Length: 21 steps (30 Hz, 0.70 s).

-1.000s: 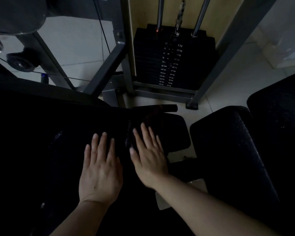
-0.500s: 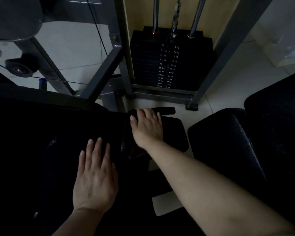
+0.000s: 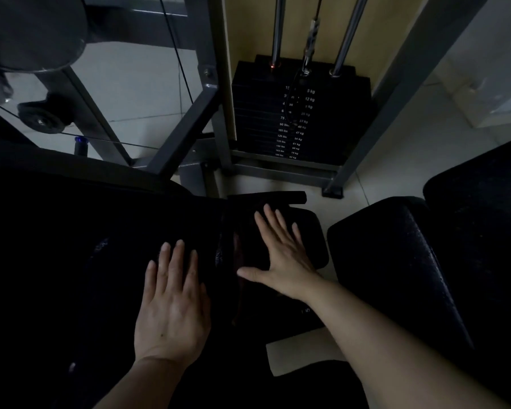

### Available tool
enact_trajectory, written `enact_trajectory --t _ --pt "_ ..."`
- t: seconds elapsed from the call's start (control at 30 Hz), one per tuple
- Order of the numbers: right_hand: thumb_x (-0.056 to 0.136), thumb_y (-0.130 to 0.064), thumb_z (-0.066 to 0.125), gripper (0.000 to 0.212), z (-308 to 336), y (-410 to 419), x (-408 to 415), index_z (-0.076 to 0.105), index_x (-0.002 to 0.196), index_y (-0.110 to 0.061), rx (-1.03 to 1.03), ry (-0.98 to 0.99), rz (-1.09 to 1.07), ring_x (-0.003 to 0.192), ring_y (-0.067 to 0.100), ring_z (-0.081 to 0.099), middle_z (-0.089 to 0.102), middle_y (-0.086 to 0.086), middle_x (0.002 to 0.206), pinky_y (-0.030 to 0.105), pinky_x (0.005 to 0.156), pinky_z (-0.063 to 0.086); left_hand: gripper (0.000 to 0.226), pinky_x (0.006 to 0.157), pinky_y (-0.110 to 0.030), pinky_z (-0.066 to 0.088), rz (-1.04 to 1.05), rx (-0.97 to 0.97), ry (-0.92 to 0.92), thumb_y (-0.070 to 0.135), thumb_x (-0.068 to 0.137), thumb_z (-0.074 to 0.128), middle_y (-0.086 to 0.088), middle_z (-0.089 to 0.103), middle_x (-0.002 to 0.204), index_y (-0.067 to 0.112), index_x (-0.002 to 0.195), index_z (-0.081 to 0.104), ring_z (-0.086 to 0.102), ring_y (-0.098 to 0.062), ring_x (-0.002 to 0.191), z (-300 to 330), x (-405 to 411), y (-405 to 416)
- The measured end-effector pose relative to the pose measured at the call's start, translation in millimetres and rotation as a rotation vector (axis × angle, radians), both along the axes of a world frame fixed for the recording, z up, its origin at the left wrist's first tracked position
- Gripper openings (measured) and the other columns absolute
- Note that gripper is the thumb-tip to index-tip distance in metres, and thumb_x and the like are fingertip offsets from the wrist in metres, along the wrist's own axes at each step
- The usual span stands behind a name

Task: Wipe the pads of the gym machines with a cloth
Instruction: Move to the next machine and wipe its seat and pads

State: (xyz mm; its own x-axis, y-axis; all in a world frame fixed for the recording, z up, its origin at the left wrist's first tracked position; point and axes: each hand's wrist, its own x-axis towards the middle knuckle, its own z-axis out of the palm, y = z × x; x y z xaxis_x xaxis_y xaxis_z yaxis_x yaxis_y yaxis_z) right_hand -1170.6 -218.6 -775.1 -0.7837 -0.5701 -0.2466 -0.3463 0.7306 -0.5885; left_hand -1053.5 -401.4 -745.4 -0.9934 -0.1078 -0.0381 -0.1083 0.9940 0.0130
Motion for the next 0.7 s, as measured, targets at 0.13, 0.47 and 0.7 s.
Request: enact_trajectory --t 0.13,0.47,0.7 --pt "0.074 -0.080 0.037 0.094 -14 -5 3 0.005 0.150 -0.034 -0.017 0.143 0.035 0.143 0.009 -0.022 -0.017 -0.011 0.157 0.041 0.114 -0.016 0.059 0.117 -0.043 0.007 0.005 0.014 0.000 0.035 0.097 0.019 -0.020 0.027 0.152 0.000 0.140 0.039 0.012 -0.030 0.145 0 0 0" --pt "0.090 -0.048 0.046 0.031 -5 -13 -25 0.042 0.091 -0.018 -0.359 0.608 -0.264 0.057 0.027 0.063 0.064 0.010 0.067 0.031 0.049 0.052 0.058 0.117 -0.042 0.007 0.016 0.013 -0.002 0.034 0.097 0.020 -0.018 0.028 0.152 0.000 0.138 0.042 0.012 -0.028 0.145 1 0 1" --pt "0.082 -0.048 0.057 0.036 58 -3 -28 0.043 0.094 -0.018 -0.357 0.889 -0.274 0.054 0.016 0.062 0.067 0.003 0.069 0.020 0.051 0.041 0.059 0.116 -0.045 0.010 0.006 0.012 -0.005 0.036 0.096 0.021 -0.019 0.027 0.152 0.001 0.139 0.042 0.013 -0.030 0.145 0 0 0"
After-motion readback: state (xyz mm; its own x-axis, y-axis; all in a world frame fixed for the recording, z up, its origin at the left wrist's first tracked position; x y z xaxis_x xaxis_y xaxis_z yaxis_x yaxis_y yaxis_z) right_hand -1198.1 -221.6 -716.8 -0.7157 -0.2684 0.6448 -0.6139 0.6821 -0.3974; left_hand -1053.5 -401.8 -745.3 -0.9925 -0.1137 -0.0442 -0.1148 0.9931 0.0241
